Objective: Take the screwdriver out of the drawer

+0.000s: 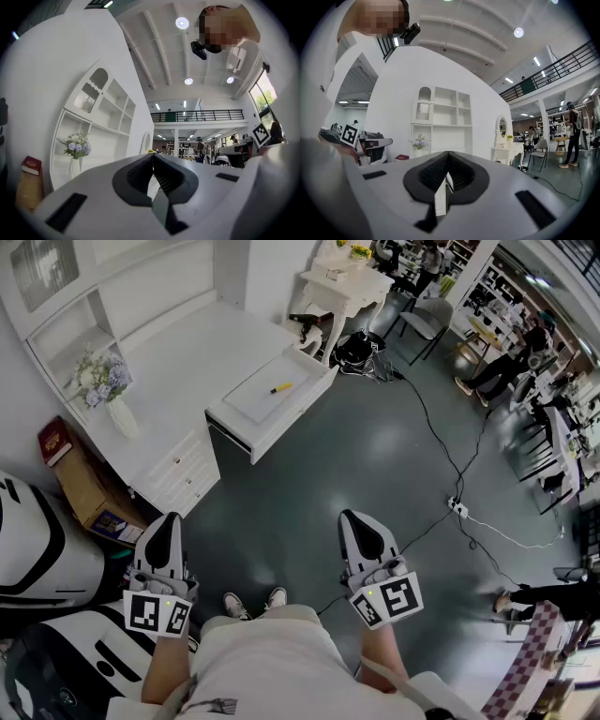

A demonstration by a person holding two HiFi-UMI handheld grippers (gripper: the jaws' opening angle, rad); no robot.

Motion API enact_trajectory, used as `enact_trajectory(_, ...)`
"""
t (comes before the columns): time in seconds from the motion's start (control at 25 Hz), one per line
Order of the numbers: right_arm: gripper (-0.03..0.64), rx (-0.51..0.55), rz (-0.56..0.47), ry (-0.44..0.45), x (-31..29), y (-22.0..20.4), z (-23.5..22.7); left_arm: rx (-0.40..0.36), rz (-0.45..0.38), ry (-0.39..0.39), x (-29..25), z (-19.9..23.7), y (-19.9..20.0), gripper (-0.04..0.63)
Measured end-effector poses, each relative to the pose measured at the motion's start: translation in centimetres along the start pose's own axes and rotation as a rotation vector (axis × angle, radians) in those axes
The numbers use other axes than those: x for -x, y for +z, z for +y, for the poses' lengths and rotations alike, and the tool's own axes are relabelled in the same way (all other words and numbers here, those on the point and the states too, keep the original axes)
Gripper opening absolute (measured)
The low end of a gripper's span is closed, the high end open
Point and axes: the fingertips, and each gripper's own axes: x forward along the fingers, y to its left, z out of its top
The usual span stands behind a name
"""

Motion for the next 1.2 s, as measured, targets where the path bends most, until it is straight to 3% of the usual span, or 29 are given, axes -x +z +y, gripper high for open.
enact_trajectory(0.48, 0.009, -0.020, 0.000, 0.014, 0.3, -0.5, -2.0, 0.015, -0.006, -0.022, -1.9, -1.9, -0.6, 0.017)
enact_trajectory(0.76, 0.011, -0.058, -0.034, 0.073, 0.0, -0.2, -3.7, 0.044, -0.031, 0.018, -3.5, -1.8, -0.7, 0.029)
enact_trajectory(1.0, 0.011, -0.066, -0.048, 0.096, -0.4, 0.1, -6.0, 0.037, -0.022, 0.099, -4.9, -1.6, -1.1, 0.370)
enact_trajectory(1.2, 0.011, -0.081, -0.043, 0.136, -0.7, -0.4, -7.2, 0.026, -0.001, 0.142, -4.8, -2.5, -1.6, 0.380)
